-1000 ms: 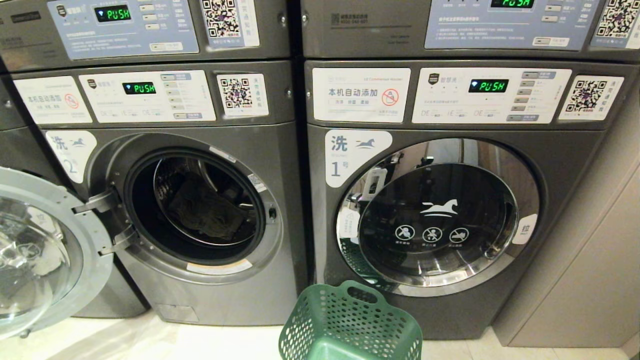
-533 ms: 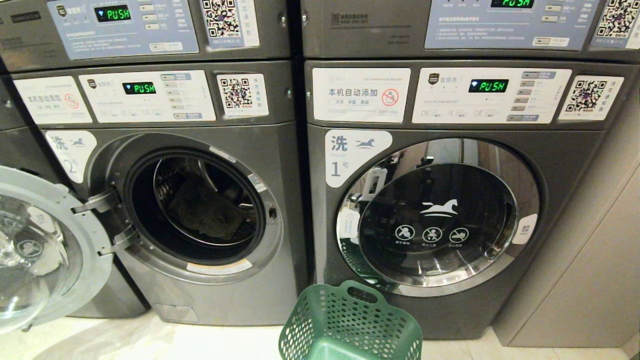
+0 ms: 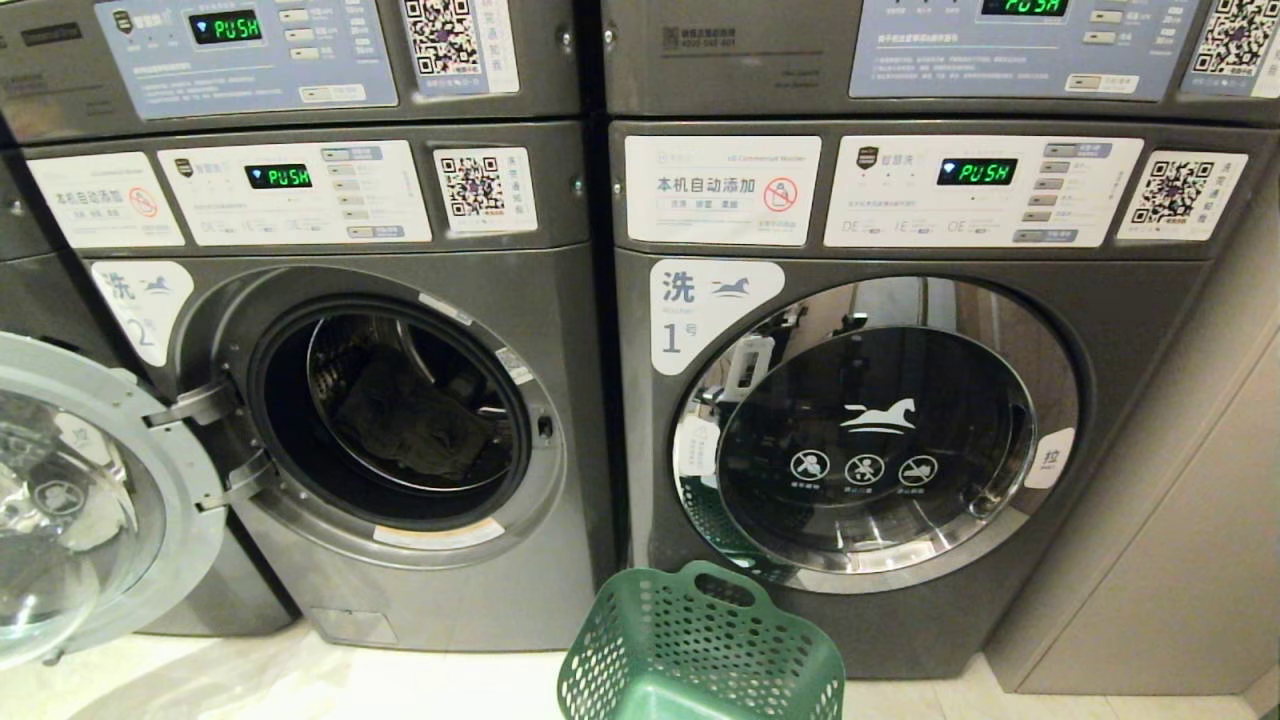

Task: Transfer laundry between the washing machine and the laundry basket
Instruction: Pick a cloth and place it into the basket

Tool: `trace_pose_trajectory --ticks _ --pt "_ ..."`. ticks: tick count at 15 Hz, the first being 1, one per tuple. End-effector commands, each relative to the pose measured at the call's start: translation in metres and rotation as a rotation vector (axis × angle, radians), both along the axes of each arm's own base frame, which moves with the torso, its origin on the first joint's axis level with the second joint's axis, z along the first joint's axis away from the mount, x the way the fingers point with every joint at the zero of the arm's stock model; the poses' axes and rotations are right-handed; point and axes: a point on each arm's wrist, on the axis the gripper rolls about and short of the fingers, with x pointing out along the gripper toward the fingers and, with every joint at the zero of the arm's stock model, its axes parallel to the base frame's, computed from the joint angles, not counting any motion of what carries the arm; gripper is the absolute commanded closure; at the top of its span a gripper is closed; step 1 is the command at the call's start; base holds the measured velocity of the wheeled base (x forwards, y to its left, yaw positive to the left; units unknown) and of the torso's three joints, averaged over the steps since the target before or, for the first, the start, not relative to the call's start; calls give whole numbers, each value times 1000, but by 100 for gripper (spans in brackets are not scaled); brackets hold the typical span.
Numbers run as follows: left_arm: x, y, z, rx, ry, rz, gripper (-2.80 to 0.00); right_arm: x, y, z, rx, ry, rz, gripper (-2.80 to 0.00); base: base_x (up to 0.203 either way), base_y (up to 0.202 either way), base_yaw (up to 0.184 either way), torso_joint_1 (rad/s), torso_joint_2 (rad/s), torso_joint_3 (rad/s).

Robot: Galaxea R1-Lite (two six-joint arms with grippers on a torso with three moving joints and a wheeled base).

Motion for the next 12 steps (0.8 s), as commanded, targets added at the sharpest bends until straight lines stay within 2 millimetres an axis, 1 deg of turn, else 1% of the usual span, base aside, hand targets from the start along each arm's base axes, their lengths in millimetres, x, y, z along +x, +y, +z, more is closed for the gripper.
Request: trace_pose_trajectory --ticks 1,12 --pt "0 0 0 -2 -3 -4 -280 0 0 0 0 -1 0 0 0 0 0 0 0 0" --pt "0 0 0 -6 -1 0 -280 0 0 0 0 -1 0 0 0 0 0 0 0 0"
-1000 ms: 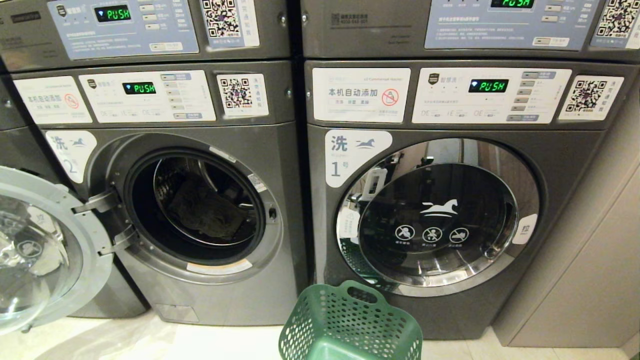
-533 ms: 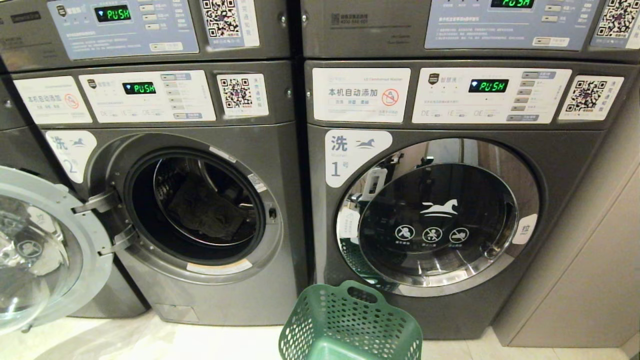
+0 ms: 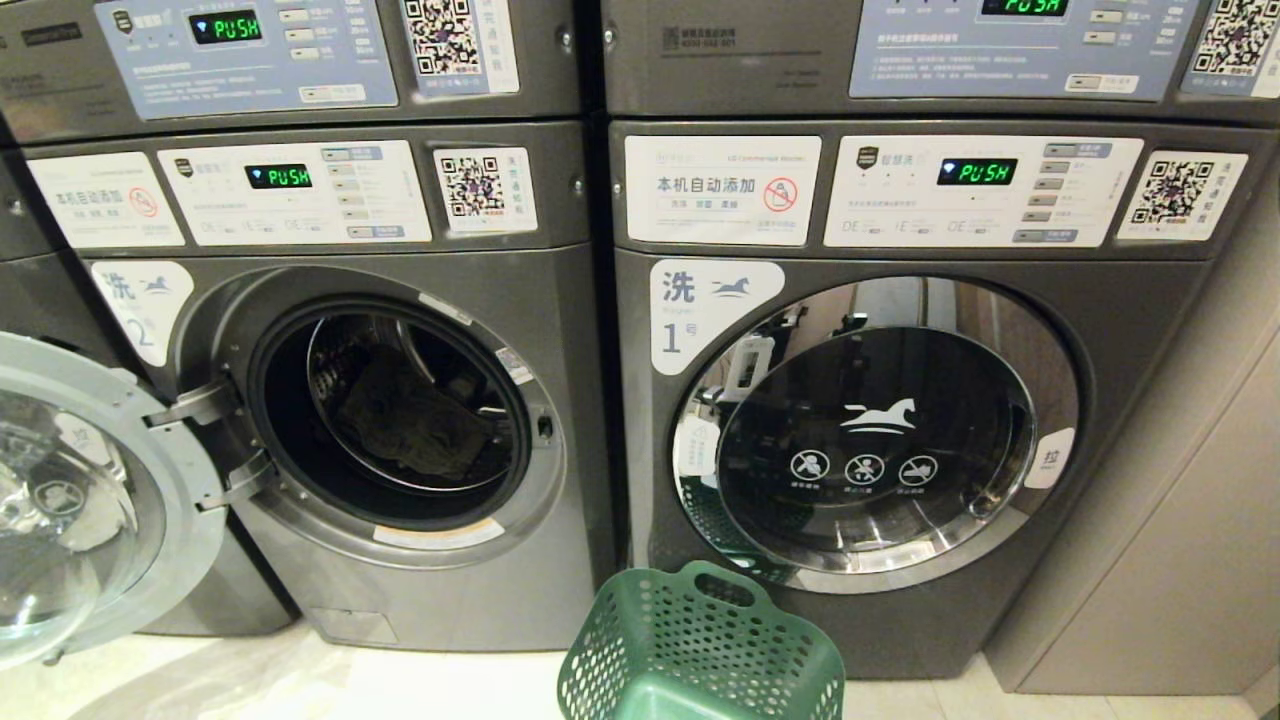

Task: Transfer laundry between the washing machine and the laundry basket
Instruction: Pick a cloth and place it into the basket

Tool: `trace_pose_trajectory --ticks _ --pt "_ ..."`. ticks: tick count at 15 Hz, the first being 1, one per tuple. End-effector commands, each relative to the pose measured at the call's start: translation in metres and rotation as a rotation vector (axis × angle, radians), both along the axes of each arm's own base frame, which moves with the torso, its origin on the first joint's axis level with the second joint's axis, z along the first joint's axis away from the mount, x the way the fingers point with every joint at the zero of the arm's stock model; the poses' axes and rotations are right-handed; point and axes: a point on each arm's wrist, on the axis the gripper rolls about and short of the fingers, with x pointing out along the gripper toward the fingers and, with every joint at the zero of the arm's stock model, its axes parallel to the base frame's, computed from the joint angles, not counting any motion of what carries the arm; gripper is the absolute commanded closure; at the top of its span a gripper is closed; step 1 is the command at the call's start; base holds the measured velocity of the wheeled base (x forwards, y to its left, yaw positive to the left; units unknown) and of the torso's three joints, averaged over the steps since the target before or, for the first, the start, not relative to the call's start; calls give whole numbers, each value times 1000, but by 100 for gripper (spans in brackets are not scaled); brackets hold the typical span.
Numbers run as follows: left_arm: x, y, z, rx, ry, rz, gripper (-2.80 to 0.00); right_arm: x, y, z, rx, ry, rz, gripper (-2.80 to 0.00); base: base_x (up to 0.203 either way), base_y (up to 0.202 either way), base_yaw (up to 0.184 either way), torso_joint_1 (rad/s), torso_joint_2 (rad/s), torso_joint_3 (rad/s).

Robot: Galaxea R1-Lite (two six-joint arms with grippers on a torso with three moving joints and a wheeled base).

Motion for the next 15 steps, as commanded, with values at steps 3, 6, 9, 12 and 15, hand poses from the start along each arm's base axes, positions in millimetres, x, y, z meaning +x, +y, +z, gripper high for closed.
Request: trace_pose_trajectory --ticks 3,6,9,12,15 --pt "0 0 0 0 -1 1 -280 0 0 0 0 -1 0 0 0 0 0 0 0 0" --pt "0 0 0 1 -2 6 -280 0 0 0 0 -1 0 0 0 0 0 0 0 0" --pt "0 0 0 1 -1 5 -280 0 0 0 0 -1 0 0 0 0 0 0 0 0" --pt "0 0 0 2 -2 5 -280 0 0 0 0 -1 0 0 0 0 0 0 0 0" --pt "0 0 0 2 -2 4 -280 0 0 0 0 -1 0 0 0 0 0 0 0 0"
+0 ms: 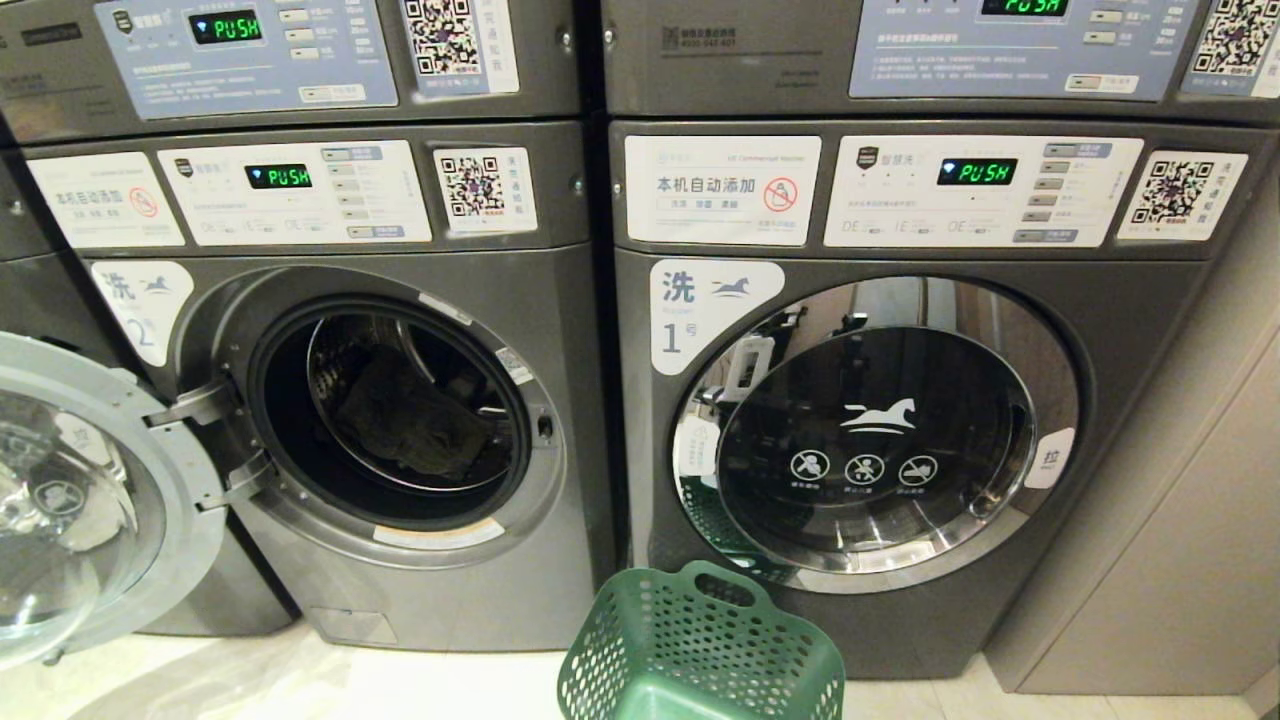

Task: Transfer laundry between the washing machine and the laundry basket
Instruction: Pick a cloth and place it into the basket

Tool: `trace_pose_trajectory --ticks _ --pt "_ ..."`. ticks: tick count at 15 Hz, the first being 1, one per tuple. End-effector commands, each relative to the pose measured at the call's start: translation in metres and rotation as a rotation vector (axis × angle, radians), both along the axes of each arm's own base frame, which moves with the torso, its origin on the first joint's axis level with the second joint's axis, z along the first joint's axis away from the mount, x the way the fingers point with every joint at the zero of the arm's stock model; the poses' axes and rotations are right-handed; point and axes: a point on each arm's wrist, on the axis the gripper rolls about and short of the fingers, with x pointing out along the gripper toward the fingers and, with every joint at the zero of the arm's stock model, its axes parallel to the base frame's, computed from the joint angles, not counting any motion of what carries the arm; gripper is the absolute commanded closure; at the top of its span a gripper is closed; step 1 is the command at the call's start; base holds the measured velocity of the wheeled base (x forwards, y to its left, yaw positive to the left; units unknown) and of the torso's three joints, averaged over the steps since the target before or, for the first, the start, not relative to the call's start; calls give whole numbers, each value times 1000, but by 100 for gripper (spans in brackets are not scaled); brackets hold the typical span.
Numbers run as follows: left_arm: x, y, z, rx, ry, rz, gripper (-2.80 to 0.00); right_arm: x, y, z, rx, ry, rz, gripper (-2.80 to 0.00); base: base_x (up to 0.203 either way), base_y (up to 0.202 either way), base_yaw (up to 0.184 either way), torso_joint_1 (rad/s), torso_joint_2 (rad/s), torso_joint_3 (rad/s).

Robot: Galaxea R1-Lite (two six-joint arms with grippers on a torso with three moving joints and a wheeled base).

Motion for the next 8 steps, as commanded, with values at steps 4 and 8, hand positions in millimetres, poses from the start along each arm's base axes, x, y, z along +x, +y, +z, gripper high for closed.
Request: trace_pose_trajectory --ticks 4,8 --pt "0 0 0 1 -1 -1 -280 0 0 0 0 -1 0 0 0 0 0 0 0 0" --pt "0 0 0 0 0 -1 -280 0 0 0 0 -1 0 0 0 0 0 0 0 0"
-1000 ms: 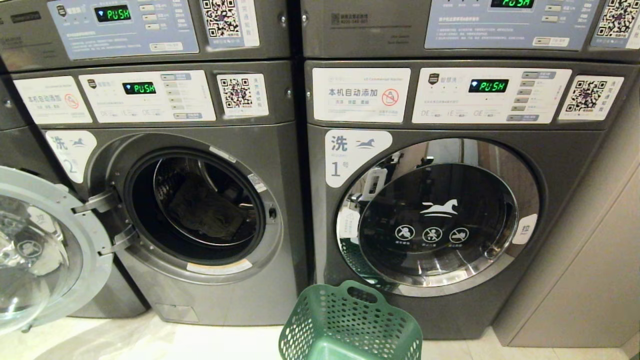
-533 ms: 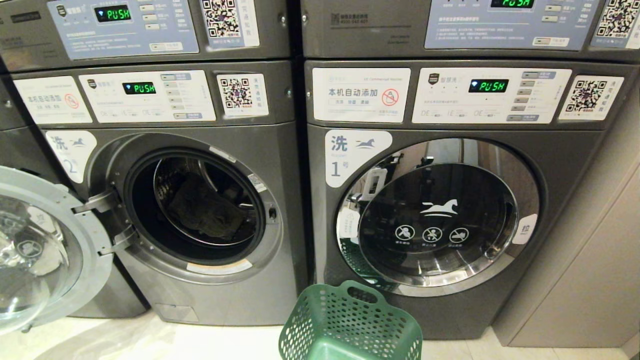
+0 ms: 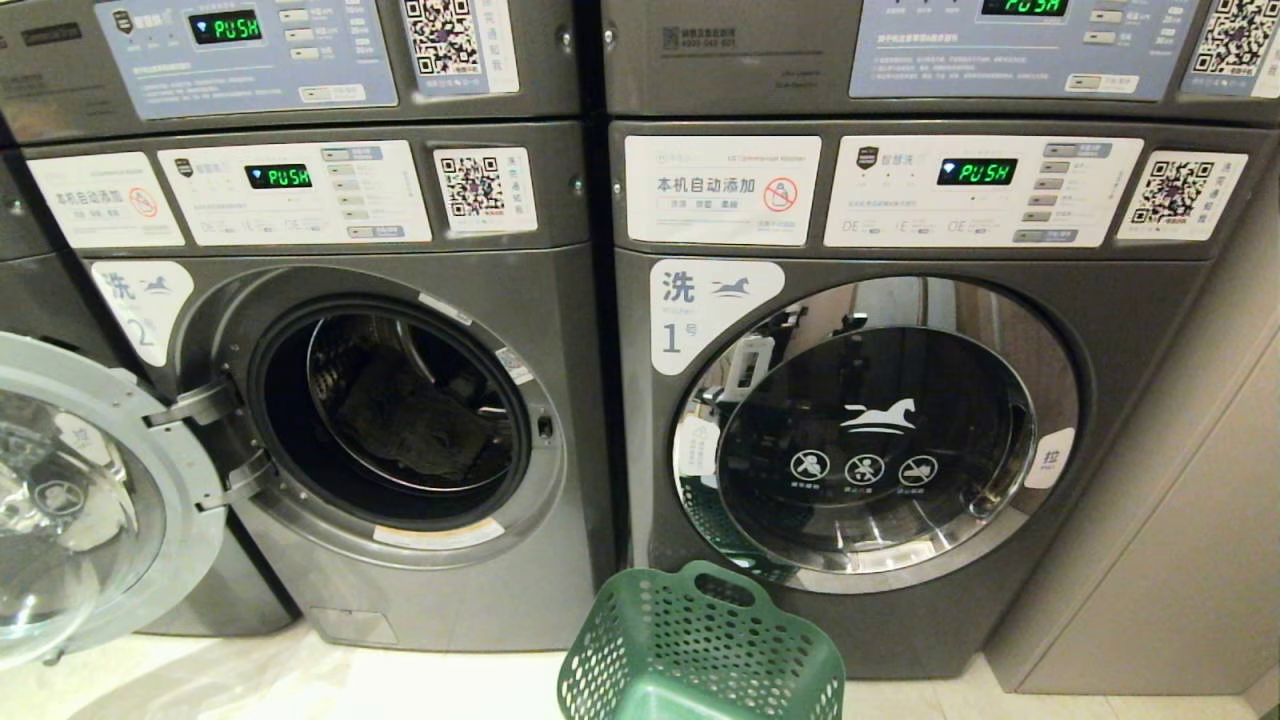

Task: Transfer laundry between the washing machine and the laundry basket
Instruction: Pick a cloth and place it into the basket

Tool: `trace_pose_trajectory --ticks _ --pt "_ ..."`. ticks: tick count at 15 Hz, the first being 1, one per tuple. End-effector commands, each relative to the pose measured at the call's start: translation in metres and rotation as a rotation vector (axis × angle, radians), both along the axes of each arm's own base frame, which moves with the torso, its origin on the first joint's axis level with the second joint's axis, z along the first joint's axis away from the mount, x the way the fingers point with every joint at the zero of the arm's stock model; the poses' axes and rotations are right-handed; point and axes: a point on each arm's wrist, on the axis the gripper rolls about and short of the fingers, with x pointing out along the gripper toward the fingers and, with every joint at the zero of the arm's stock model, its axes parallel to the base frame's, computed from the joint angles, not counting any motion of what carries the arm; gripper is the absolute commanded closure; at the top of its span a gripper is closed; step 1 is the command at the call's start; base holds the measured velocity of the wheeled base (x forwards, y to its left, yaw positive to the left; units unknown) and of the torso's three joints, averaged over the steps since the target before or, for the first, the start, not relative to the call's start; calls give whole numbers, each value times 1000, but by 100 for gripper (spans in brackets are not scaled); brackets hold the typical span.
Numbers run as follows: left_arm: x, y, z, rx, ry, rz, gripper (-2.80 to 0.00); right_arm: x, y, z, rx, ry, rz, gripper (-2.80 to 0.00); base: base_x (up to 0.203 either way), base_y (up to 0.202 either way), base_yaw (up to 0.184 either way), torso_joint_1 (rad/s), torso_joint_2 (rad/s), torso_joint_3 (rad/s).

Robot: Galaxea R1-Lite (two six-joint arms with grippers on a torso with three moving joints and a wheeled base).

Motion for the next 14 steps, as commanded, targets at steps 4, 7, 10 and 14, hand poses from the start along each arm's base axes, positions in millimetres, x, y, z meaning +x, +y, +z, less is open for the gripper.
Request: trace_pose_trajectory --ticks 4,7,10,14 --pt "0 0 0 0 0 0 -280 0 0 0 0 -1 0 0 0 0 0 0 0 0" --pt "0 0 0 0 -1 0 -280 0 0 0 0 -1 0 0 0 0 0 0 0 0" --pt "0 0 0 0 0 0 -280 0 0 0 0 -1 0 0 0 0 0 0 0 0" --pt "0 0 0 0 -1 0 -280 0 0 0 0 -1 0 0 0 0 0 0 0 0"
